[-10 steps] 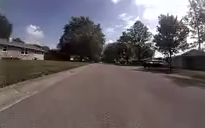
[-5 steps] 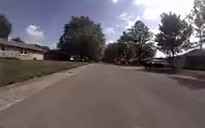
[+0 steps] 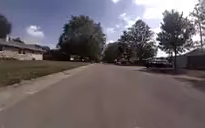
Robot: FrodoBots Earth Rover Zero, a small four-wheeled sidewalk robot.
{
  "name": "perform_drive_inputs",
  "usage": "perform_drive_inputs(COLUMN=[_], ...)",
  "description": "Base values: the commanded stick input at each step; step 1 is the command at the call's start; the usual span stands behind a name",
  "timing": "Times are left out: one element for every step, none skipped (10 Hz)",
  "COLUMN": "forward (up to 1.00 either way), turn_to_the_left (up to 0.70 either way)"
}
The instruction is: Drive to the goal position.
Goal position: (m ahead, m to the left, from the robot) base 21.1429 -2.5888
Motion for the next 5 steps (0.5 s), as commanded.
perform_drive_inputs(forward=[1.0,1.0,1.0,1.0,1.0], turn_to_the_left=[0.0,0.01,0.11,0.33,0.38])
